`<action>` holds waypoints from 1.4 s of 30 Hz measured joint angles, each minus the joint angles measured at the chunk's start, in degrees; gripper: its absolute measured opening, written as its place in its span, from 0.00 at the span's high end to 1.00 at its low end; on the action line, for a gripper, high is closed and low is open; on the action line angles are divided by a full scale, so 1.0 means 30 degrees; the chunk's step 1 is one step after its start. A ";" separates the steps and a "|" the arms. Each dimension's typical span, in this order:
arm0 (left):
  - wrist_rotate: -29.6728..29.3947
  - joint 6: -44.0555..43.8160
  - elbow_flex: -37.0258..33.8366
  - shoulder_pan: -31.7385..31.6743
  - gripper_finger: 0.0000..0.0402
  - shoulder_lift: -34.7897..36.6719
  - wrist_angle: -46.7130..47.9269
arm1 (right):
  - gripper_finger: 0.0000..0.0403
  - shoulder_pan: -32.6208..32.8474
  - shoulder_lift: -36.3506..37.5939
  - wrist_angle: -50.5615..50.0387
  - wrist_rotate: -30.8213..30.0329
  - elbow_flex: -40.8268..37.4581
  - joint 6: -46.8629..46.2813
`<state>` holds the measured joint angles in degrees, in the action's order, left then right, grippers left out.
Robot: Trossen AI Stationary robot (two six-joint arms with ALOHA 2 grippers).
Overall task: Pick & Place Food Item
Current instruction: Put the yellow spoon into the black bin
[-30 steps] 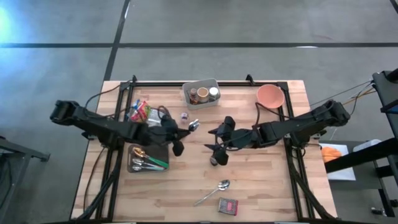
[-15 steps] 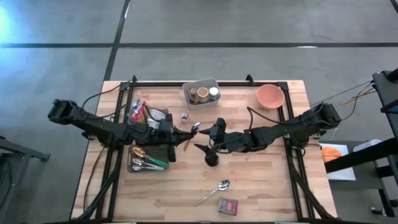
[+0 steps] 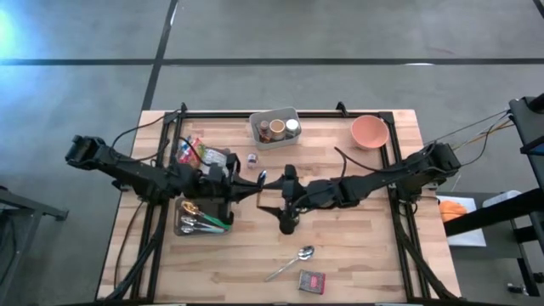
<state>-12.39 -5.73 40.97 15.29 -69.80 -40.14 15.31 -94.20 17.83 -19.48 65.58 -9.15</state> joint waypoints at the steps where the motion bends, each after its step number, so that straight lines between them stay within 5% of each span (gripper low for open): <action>1: 0.0215 -0.0001 -0.0005 0.0000 1.00 -0.0005 -0.0184 | 0.30 0.0005 -0.0059 0.0521 -0.0001 0.0000 0.0370; 12: 0.1909 0.0907 -0.0007 0.0000 1.00 -0.0007 -0.2270 | 0.34 0.0197 -0.0088 0.1791 0.0015 0.0000 0.1778; 28: 0.2046 0.1431 -0.0007 -0.0011 0.99 -0.0033 -0.2658 | 0.93 0.0197 -0.0164 0.1965 0.0915 0.0000 0.2330; 42: 0.2086 0.1405 -0.0007 0.0000 1.00 -0.0036 -0.2593 | 0.98 0.0175 -0.0172 0.1828 0.2499 0.0000 0.2557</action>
<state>-6.13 -1.52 40.95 15.29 -69.91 -47.92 15.84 -94.72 23.31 -11.98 65.58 -1.48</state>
